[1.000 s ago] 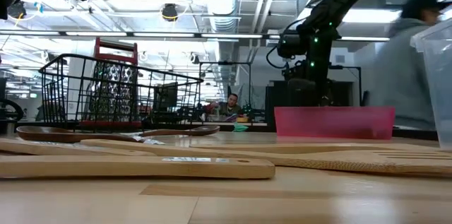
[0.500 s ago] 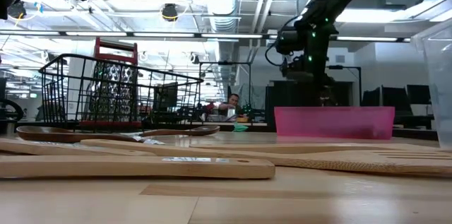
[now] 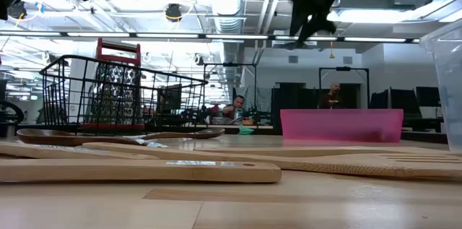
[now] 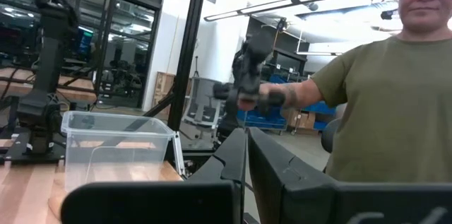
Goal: Pick & Place Kitchen Items
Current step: Put the top dark brown serving spoon into the black wire basket
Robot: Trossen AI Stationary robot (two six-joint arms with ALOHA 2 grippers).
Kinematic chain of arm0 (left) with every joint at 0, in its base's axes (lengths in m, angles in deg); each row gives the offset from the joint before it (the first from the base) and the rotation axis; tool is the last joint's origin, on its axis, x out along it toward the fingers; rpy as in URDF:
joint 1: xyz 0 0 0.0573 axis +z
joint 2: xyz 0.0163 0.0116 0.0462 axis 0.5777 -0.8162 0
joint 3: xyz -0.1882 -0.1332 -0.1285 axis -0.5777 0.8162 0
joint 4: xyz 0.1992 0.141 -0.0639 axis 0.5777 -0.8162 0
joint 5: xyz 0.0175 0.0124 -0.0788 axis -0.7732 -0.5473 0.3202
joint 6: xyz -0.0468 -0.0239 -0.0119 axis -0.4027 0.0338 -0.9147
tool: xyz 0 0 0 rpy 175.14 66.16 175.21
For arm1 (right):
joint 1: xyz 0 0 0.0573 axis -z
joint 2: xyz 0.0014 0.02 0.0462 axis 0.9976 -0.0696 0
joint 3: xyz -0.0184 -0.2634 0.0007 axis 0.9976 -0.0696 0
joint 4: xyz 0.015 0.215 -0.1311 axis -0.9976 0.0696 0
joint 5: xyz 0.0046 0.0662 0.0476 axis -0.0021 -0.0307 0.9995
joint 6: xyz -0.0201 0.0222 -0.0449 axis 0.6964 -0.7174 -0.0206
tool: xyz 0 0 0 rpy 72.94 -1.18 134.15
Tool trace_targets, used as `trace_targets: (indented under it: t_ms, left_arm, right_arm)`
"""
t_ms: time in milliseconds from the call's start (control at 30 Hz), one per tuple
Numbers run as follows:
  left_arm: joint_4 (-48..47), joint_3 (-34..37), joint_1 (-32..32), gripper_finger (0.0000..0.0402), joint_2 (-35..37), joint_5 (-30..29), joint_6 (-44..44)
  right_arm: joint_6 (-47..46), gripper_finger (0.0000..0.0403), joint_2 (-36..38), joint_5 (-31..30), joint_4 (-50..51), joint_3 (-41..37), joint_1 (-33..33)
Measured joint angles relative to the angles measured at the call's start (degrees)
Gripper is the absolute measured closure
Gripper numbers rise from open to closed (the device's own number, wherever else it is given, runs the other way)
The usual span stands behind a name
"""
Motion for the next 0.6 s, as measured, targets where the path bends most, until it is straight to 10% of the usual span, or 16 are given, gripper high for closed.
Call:
trace_targets:
  t_ms: [600]
  left_arm:
    - [0.10,0.00,0.01,0.0399,0.00,-0.08,0.04]
  right_arm:
    - [-26.25,0.0203,23.65,-4.57,-0.35,0.37,-33.49]
